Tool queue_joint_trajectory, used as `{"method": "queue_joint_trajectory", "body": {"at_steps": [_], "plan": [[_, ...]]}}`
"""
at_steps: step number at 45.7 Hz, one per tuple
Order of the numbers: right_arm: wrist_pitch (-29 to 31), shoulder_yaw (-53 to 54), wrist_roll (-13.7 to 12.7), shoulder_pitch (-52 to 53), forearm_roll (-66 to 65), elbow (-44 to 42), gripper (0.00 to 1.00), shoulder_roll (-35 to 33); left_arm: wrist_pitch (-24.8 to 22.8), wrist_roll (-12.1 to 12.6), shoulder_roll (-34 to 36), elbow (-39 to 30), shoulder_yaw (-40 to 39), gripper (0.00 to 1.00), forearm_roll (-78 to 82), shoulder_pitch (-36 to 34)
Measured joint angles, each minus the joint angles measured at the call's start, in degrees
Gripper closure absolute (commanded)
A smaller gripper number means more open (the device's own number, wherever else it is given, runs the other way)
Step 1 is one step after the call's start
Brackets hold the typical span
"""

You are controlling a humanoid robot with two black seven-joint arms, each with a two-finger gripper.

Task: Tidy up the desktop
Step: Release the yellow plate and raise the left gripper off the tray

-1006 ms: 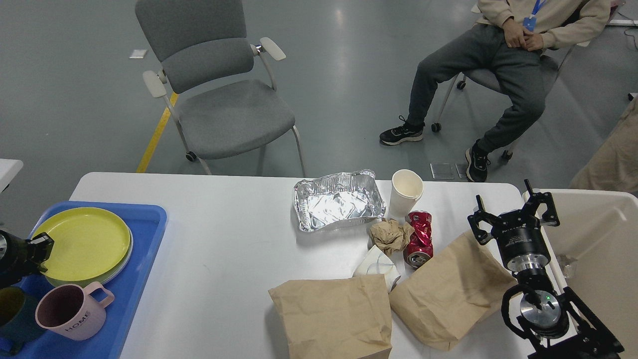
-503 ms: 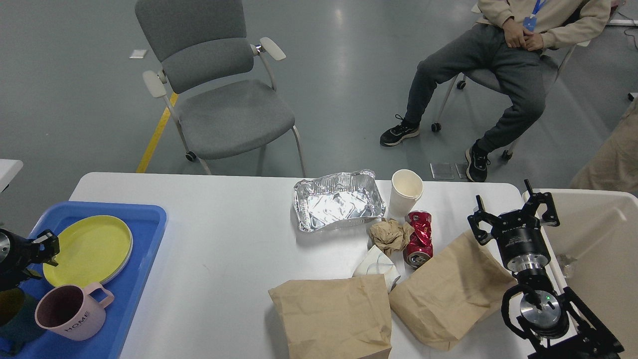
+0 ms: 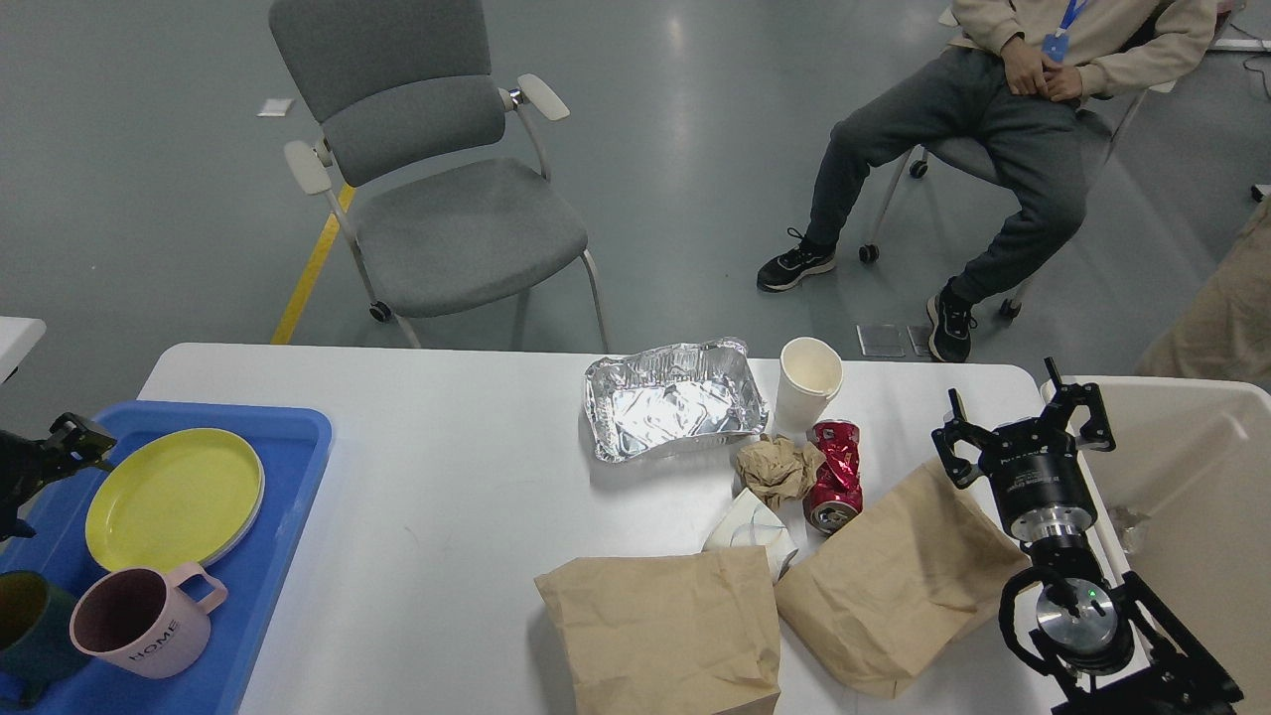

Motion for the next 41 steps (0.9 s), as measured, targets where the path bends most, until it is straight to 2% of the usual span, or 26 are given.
{"method": "queue_joint_trajectory", "body": {"at_steps": [4,8,18,26,34,41], "plan": [[0.00,0.00,0.00,0.00,0.00,0.00,0.00,0.00,-0.19,0.04,0.27,-0.33,-1.57,0.04,0.00,-2.21],[0.00,-0.01,0.00,0.00,0.00,-0.01,0.00,0.00,-0.22,-0.23,0.93,-0.45,-8.27,0.04,0.00,-3.47],[0.00,0.00,0.00,0.00,0.00,-0.02,0.00,0.00,-0.14,-0.81,1.92,-0.47,-39.95,0.04,-0.06,-0.59],[0.00,0.01,0.00,0.00,0.00,-0.02,0.00,0.00,-0.10,-0.96,-1.39,-0.42,-63.14,0.04,-0.08,3.58],[0.00,0.00,0.00,0.00,0.00,-0.02,0.00,0.00,0.32,-1.38,-7.53,-0.59,-80.74,0.04,-0.15,7.90],[0.00,0.00,0.00,0.00,0.00,-0.02,0.00,0.00,0.84,-3.87,-11.82,-3.13,-91.56,0.04,-0.17,12.91]]}}
